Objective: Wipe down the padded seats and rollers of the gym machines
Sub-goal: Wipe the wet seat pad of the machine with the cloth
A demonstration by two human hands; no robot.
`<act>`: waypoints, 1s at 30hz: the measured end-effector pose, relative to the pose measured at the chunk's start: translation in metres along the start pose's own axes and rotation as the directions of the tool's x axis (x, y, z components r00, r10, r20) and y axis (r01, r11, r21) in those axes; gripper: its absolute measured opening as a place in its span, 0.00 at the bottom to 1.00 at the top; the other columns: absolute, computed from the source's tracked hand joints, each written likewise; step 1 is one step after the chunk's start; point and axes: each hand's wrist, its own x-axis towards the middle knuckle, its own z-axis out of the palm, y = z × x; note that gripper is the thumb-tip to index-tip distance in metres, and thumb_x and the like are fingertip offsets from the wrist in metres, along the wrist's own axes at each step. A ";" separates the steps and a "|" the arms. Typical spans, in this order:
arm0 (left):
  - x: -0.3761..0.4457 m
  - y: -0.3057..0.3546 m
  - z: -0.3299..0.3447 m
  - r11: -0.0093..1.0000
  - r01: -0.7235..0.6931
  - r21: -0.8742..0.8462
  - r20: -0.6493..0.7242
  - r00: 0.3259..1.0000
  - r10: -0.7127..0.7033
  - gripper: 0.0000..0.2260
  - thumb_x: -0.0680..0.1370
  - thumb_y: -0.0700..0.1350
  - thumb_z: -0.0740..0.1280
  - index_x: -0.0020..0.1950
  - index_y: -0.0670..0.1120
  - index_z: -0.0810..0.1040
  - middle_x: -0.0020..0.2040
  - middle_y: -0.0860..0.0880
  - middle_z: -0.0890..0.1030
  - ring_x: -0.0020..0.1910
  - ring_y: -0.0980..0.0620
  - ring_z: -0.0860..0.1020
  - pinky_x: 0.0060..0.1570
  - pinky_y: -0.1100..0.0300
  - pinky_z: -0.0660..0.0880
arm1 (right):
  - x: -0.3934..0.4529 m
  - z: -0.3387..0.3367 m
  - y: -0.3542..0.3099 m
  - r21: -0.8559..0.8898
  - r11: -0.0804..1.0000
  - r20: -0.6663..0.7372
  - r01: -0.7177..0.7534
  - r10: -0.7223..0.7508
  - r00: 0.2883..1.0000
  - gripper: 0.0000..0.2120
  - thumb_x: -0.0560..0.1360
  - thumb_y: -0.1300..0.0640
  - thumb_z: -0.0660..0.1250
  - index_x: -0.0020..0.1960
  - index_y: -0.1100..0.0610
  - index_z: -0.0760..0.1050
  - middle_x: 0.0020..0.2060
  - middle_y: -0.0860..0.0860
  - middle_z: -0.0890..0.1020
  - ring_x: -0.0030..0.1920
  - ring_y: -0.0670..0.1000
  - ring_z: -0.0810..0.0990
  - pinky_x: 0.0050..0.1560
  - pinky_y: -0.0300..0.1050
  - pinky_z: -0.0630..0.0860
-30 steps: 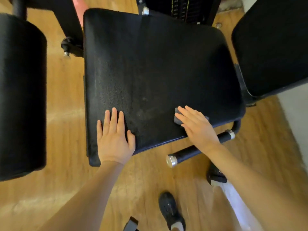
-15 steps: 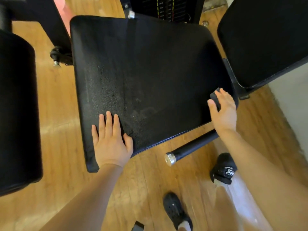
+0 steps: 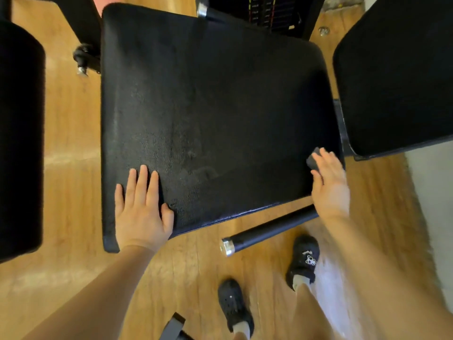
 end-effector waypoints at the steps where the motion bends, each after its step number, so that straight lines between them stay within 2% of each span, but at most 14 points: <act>1: 0.000 0.000 0.000 1.000 0.005 0.003 0.004 1.000 -0.005 0.29 0.73 0.50 0.52 0.71 0.37 0.66 0.73 0.38 0.64 0.74 0.39 0.58 0.71 0.43 0.49 | 0.005 -0.001 0.007 0.038 0.996 -0.033 -0.081 0.082 0.996 0.19 0.78 0.65 0.59 0.69 0.60 0.68 0.69 0.54 0.69 0.72 0.53 0.62 0.69 0.41 0.53; 7: 0.003 0.004 -0.004 1.000 0.020 0.015 0.030 0.999 -0.020 0.30 0.72 0.50 0.52 0.71 0.37 0.66 0.72 0.37 0.64 0.73 0.39 0.58 0.70 0.42 0.51 | 0.007 0.005 0.008 0.253 0.949 -0.121 -0.187 0.223 0.967 0.17 0.78 0.66 0.59 0.66 0.60 0.71 0.68 0.54 0.70 0.71 0.50 0.62 0.67 0.38 0.56; 11: 0.003 0.004 -0.005 1.000 0.026 0.009 0.037 0.999 -0.027 0.30 0.72 0.50 0.52 0.71 0.36 0.65 0.72 0.36 0.64 0.73 0.38 0.57 0.70 0.40 0.51 | 0.009 0.006 0.008 0.250 0.955 -0.165 -0.160 0.205 0.965 0.17 0.76 0.67 0.60 0.64 0.63 0.72 0.65 0.58 0.73 0.68 0.57 0.67 0.66 0.34 0.57; 17: 0.004 0.004 -0.005 0.999 0.041 0.004 0.041 0.998 -0.041 0.30 0.72 0.50 0.53 0.70 0.36 0.66 0.72 0.36 0.64 0.73 0.38 0.57 0.70 0.42 0.50 | 0.011 0.006 0.008 0.274 0.939 -0.143 -0.208 0.253 0.957 0.17 0.77 0.68 0.60 0.65 0.62 0.72 0.66 0.58 0.72 0.69 0.57 0.66 0.64 0.22 0.53; 21: 0.004 0.004 -0.003 0.999 0.040 -0.006 0.014 0.999 -0.040 0.30 0.71 0.50 0.53 0.70 0.36 0.67 0.72 0.35 0.65 0.72 0.38 0.58 0.70 0.42 0.50 | 0.014 0.007 0.004 0.290 0.908 -0.177 -0.303 0.362 0.915 0.17 0.78 0.66 0.59 0.66 0.62 0.71 0.67 0.57 0.71 0.69 0.56 0.66 0.64 0.29 0.58; 25: 0.004 0.003 -0.004 0.999 0.036 -0.005 0.026 0.999 -0.036 0.29 0.72 0.50 0.53 0.70 0.36 0.66 0.72 0.35 0.65 0.73 0.38 0.57 0.72 0.45 0.46 | 0.018 0.008 -0.004 0.355 0.801 -0.230 -0.482 0.575 0.785 0.18 0.80 0.63 0.57 0.69 0.59 0.68 0.68 0.55 0.70 0.69 0.53 0.67 0.60 0.26 0.57; 28: 0.004 0.002 -0.005 0.999 0.045 -0.008 0.053 0.998 -0.044 0.30 0.73 0.50 0.52 0.70 0.36 0.66 0.72 0.36 0.64 0.73 0.39 0.56 0.72 0.46 0.43 | 0.020 0.005 -0.008 0.326 0.798 -0.201 -0.507 0.583 0.787 0.18 0.80 0.63 0.56 0.69 0.59 0.67 0.69 0.54 0.68 0.70 0.52 0.65 0.62 0.34 0.59; 30: 0.004 0.001 -0.005 0.999 0.042 -0.011 0.057 0.998 -0.041 0.30 0.72 0.50 0.52 0.70 0.36 0.66 0.72 0.35 0.64 0.73 0.38 0.57 0.72 0.44 0.45 | 0.019 0.006 -0.017 0.313 0.775 -0.195 -0.550 0.619 0.761 0.18 0.80 0.63 0.56 0.69 0.59 0.67 0.70 0.54 0.68 0.71 0.52 0.64 0.63 0.37 0.60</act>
